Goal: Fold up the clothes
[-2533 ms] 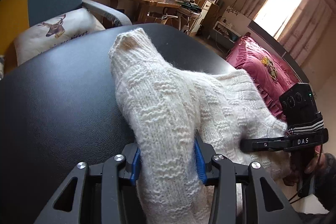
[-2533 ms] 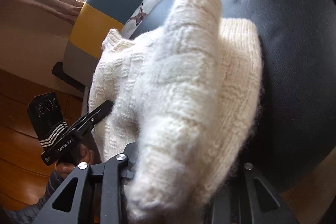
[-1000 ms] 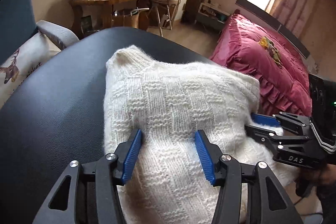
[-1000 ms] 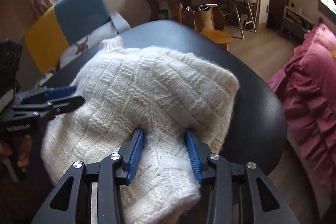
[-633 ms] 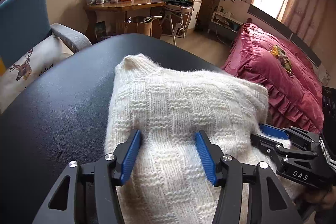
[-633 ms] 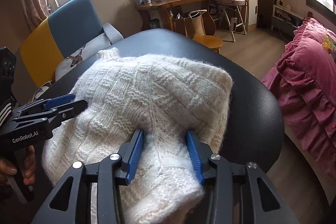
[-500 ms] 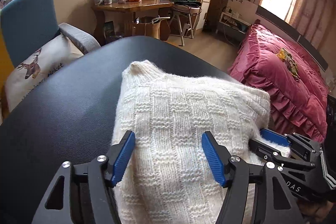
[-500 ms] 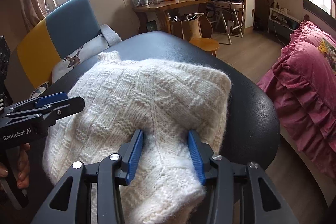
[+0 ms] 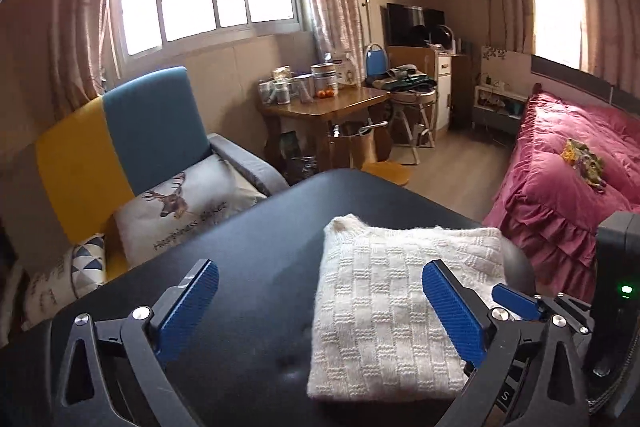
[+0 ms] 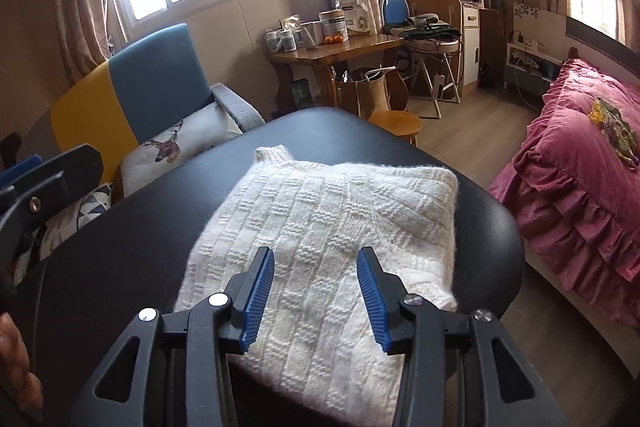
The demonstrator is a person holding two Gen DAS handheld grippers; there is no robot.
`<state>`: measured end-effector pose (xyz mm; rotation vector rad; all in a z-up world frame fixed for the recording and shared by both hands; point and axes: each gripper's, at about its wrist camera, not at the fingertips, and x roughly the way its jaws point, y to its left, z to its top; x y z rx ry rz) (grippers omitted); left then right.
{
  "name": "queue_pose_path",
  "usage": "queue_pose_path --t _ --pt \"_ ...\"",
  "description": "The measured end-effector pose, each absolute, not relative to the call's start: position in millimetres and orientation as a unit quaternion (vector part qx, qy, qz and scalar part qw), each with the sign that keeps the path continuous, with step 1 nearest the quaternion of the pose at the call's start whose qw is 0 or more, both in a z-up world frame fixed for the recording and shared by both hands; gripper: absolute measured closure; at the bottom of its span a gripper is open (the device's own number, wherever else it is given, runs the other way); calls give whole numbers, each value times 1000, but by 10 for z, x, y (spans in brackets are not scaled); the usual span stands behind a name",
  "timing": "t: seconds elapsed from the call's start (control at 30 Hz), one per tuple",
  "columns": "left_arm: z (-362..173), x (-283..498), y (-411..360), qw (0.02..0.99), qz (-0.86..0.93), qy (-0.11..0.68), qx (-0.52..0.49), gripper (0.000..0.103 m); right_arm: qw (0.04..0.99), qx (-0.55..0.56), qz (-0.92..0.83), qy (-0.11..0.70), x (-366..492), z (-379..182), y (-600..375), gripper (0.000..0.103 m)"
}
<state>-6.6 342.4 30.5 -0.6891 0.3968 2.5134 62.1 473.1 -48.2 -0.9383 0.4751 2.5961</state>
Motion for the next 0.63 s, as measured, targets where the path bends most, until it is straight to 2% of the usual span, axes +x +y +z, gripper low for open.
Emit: queue_pose_path --t 0.27,0.63 --pt "443 132 3286 256 922 144 -250 0 141 -354 910 164 682 -597 4501 59" --pt "453 154 3218 277 914 121 -271 0 149 -366 903 170 768 -717 4509 59"
